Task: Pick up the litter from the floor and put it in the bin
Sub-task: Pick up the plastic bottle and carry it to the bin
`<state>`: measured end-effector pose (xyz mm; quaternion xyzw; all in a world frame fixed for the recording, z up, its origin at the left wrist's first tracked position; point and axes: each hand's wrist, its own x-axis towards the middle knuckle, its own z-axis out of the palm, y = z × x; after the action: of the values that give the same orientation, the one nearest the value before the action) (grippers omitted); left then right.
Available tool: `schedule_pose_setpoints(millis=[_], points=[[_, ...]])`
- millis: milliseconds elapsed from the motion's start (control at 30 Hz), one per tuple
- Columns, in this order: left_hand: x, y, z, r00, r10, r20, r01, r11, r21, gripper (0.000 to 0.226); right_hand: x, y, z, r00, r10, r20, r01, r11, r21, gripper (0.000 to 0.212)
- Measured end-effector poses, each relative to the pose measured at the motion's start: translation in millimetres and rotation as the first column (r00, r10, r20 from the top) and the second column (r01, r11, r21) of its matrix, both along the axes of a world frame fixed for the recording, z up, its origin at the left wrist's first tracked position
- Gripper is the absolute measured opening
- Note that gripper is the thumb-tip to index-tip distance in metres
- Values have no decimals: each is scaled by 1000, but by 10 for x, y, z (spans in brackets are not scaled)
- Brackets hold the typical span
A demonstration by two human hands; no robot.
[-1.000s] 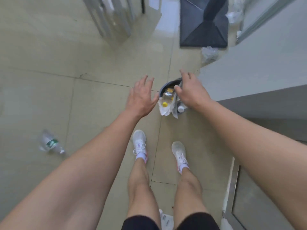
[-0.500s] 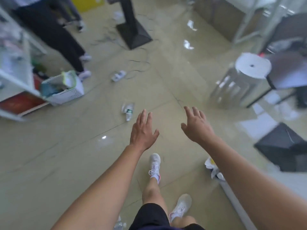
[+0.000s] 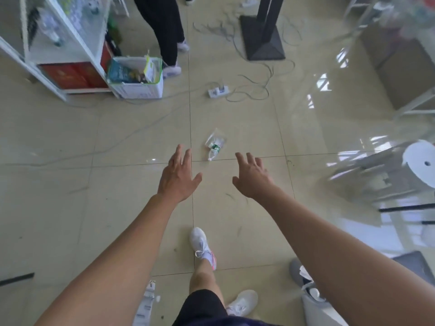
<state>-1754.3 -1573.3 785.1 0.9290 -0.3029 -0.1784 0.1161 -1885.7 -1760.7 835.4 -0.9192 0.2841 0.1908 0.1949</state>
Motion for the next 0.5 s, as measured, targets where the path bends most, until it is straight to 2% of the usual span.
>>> schedule_pose_setpoints(millis=[133,400,500], points=[[634,-28,-171,997,-42,-60,45,997,56,87,617,-122,-171,998,-9,-58,9,1000,-1,74],[1720,-717,-144,977,-152,-148,174,974,144,87,1507,-708,-370,982,-170,-81,174,984,46,74],[2090,-1226,-303,974,-93,-205,128,978,164,78,1869,-1073,-633,965,-252,-78,259,960,103,79]])
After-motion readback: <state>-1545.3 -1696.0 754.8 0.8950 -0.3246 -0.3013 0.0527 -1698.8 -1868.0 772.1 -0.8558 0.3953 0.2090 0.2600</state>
